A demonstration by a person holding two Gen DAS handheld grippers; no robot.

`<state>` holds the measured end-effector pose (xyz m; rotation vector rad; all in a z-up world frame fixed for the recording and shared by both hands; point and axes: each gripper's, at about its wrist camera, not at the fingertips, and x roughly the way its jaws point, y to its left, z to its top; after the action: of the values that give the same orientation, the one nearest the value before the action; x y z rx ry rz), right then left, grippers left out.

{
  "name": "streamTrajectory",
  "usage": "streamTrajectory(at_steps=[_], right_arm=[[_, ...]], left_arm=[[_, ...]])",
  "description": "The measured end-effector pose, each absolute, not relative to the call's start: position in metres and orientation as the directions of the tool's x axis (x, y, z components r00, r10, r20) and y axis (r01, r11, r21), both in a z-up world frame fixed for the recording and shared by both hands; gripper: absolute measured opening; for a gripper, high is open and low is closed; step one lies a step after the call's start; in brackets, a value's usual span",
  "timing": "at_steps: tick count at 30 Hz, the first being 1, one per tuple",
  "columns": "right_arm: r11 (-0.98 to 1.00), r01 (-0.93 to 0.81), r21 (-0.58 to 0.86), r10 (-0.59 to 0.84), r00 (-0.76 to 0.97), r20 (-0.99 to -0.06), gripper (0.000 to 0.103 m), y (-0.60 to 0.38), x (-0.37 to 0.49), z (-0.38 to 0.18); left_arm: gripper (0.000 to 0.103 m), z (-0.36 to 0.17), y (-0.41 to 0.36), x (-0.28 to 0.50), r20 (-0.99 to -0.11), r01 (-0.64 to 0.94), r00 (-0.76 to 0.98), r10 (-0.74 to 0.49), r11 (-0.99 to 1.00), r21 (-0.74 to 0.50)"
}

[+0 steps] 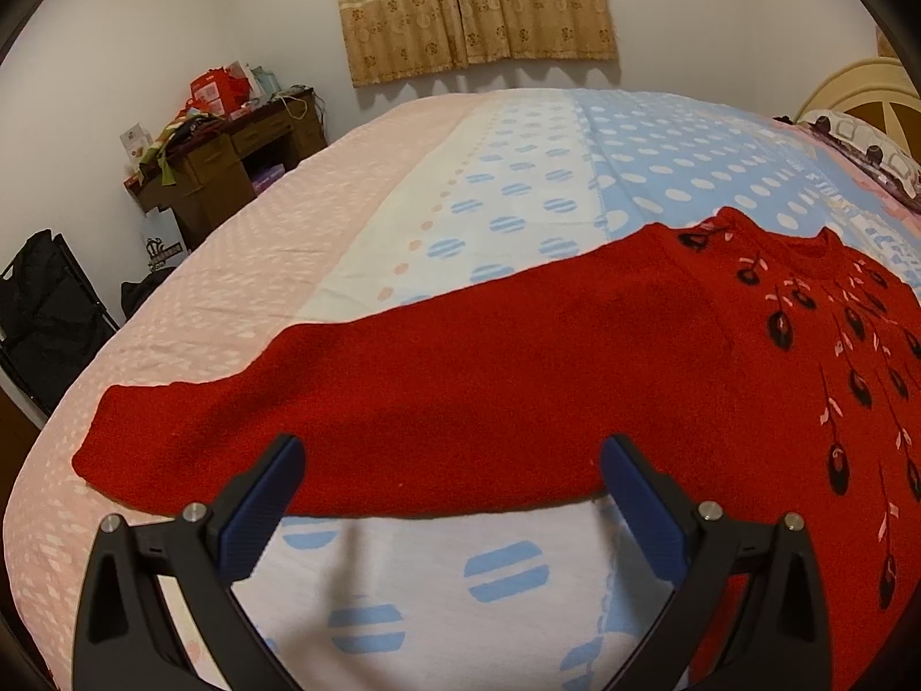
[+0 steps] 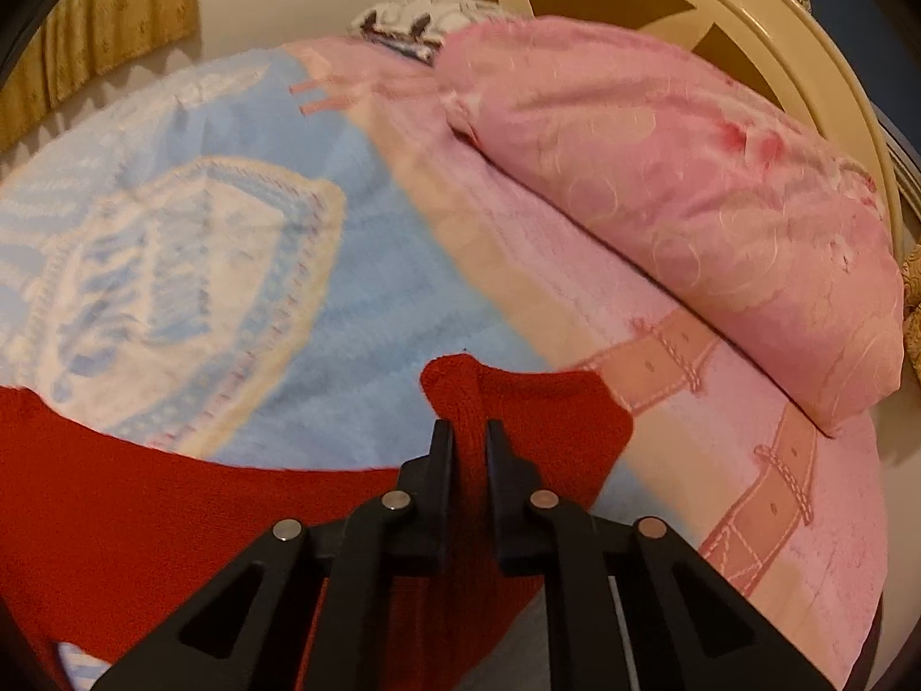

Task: Fold small clothes
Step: 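Move the right gripper to the red sleeve cuff and grasp it, then fold the held sleeve across the cardigan body and open the right gripper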

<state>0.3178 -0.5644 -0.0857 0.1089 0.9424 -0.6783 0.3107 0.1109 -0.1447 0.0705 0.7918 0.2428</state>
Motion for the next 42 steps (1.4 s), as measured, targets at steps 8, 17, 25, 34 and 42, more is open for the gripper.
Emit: streamTrajectory(at_steps=[8, 17, 25, 34, 42], right_arm=[[0.871, 0.464, -0.162, -0.423, 0.538, -0.729, 0.006, -0.505, 0.335, -0.043], [0.942, 0.309, -0.129, -0.308, 0.645, -0.699, 0.006, -0.417, 0.356, -0.02], [0.98, 0.178, -0.086, -0.187, 0.688, -0.701, 0.006, -0.346, 0.369, -0.014], [0.999, 0.005, -0.042, -0.033, 0.712, -0.701, 0.006, -0.248, 0.38, -0.011], [0.994, -0.11, -0.022, 0.06, 0.686, -0.726, 0.006, -0.172, 0.388, -0.039]], left_arm=[[0.103, -0.146, 0.113, 0.309, -0.693, -0.186, 0.685, 0.225, 0.974, 0.132], [0.103, -0.145, 0.115, 0.306, -0.685, -0.185, 0.699, 0.206, 0.977, 0.105], [0.103, -0.147, 0.114, 0.307, -0.686, -0.176, 0.701, 0.194, 0.98, 0.097], [0.103, -0.15, 0.116, 0.305, -0.686, -0.175, 0.706, 0.179, 0.982, 0.076], [0.103, -0.151, 0.119, 0.302, -0.685, -0.183, 0.708, 0.17, 0.982, 0.056]])
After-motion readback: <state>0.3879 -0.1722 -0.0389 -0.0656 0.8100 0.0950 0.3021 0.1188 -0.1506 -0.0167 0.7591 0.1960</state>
